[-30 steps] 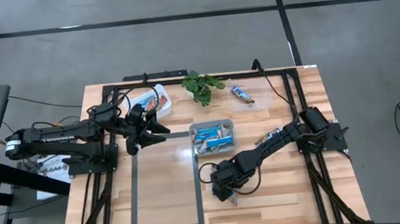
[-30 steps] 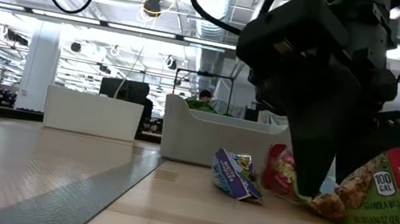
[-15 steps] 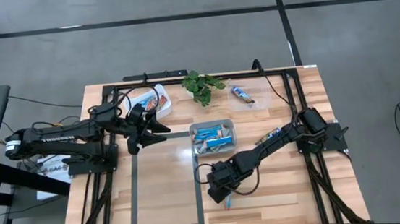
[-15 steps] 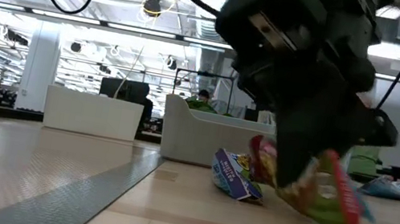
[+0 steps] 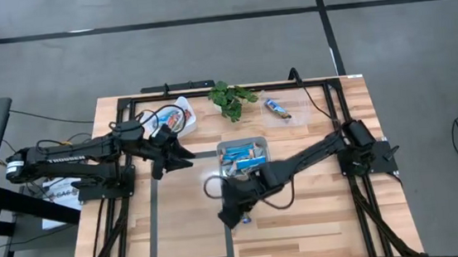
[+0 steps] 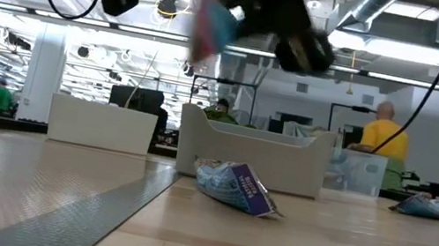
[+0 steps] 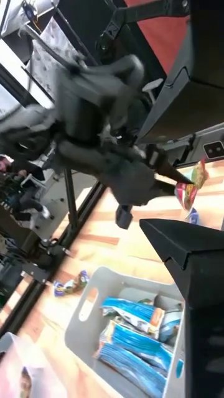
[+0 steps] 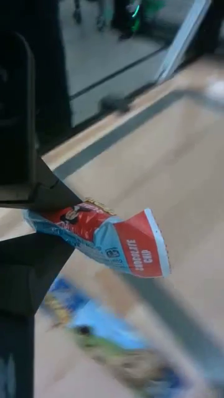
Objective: Pick and place Granola Bars by type
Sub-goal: Put the red granola bar into the white bin
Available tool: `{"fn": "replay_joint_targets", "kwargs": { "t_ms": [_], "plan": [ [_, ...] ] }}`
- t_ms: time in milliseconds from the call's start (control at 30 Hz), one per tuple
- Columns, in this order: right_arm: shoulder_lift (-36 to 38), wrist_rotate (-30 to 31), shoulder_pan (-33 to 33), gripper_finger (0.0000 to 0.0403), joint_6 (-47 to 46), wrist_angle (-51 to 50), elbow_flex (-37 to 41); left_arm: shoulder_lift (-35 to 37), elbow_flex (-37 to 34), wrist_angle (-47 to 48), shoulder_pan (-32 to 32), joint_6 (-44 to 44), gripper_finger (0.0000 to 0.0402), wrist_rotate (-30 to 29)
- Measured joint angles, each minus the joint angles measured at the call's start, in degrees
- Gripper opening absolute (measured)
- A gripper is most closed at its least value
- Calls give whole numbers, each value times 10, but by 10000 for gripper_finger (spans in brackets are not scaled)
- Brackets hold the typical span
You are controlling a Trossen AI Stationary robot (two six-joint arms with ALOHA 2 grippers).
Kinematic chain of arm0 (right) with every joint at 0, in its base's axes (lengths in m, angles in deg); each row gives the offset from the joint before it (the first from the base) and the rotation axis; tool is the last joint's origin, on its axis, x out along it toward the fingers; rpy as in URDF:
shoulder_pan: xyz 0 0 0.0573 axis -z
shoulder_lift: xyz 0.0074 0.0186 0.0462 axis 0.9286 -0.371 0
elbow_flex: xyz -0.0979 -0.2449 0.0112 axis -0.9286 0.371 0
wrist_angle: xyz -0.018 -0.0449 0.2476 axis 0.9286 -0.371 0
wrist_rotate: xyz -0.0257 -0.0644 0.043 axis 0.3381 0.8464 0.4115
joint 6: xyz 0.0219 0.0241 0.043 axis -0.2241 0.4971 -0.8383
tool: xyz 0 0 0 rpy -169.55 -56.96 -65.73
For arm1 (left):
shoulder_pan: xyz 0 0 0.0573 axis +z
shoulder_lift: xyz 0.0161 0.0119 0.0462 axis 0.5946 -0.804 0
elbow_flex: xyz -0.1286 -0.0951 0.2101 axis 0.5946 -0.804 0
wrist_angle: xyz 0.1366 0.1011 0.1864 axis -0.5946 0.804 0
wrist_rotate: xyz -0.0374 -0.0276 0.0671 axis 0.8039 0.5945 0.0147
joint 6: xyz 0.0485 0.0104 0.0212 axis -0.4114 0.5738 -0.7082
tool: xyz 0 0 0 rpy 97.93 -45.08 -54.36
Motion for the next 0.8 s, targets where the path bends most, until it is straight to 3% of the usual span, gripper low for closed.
{"fn": "replay_joint_targets", "kwargs": {
  "t_ms": [167, 533, 800],
  "plan": [
    [0, 43, 40, 43, 48, -8, -51, 0, 0, 6, 0, 12, 203, 0],
    [0, 54, 132, 43, 145, 52, -120, 0, 0, 6, 0, 23, 203, -2],
    [0, 54, 149, 43, 159, 66, -131, 0, 1, 44, 0, 13, 203, -63]
  ]
}}
